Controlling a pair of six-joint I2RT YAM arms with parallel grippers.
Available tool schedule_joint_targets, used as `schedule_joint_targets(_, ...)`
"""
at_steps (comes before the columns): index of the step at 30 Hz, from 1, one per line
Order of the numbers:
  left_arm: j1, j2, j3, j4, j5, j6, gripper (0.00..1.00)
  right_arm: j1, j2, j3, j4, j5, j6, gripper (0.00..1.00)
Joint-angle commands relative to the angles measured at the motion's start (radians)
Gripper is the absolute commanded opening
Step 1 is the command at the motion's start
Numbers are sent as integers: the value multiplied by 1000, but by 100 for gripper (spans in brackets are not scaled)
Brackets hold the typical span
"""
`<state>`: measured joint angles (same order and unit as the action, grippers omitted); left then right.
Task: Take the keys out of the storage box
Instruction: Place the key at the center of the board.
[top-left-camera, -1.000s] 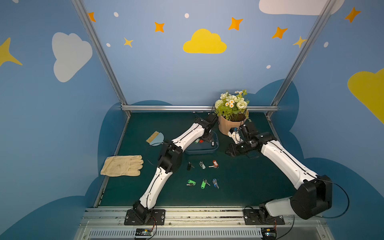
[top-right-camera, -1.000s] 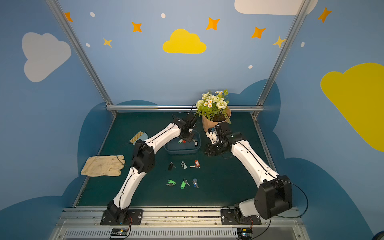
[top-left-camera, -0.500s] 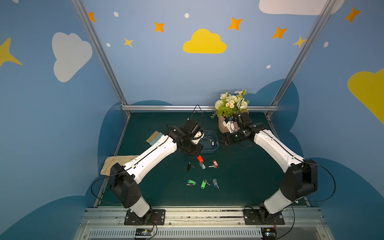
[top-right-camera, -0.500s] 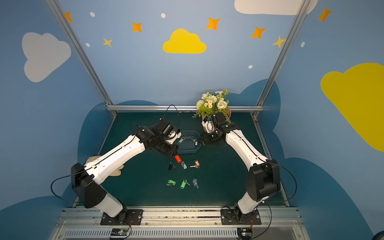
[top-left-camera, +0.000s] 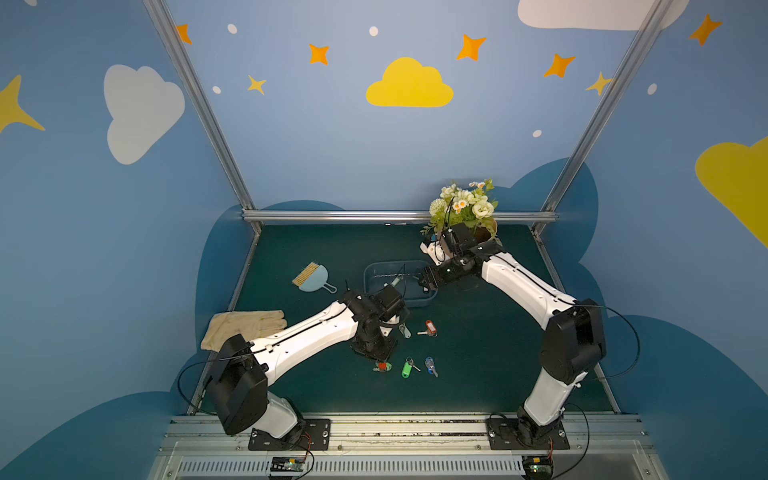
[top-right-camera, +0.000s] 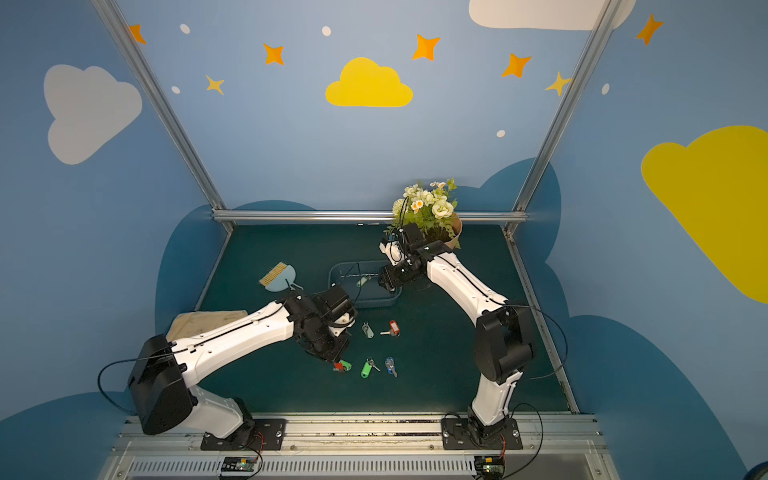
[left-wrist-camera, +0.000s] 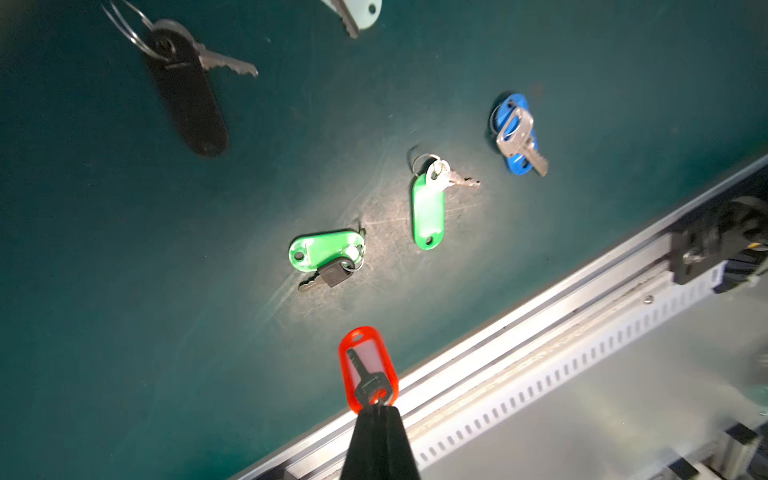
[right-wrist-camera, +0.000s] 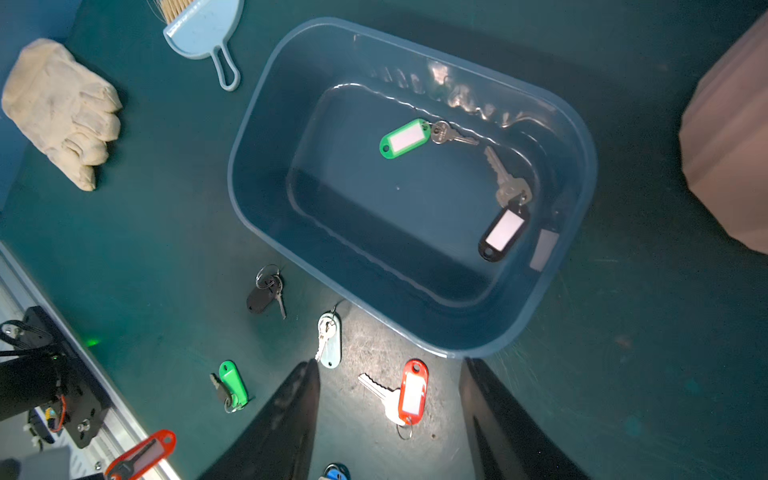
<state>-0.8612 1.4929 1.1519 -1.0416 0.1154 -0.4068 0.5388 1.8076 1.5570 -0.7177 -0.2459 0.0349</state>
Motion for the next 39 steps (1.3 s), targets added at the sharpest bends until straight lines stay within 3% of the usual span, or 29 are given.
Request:
schedule_joint_targets(1, -23, -51, -66, 19, -101, -45, 2, 27, 43, 46, -9, 63, -27, 60)
schedule_joint_targets(7, -46, -79, -194, 141, -156, -111, 2, 62, 122, 130, -27, 108, -17, 60)
schedule_joint_targets(12, -50, -56, -216, 200, -164, -122, 2, 68, 173, 193, -61, 114, -3, 60)
schedule_joint_targets(22, -111, -120, -246, 214, -115, -214, 2, 72, 208, 213, -70, 131, -6, 60)
schedule_joint_targets(28, -114, -190, -247, 166, -25, -191, 4, 70, 235, 230, -72, 136, -27, 60)
schedule_joint_targets(39, -134, -135, -294, 232, 63, -192, 7, 71, 228, 160, -12, 148, -27, 59)
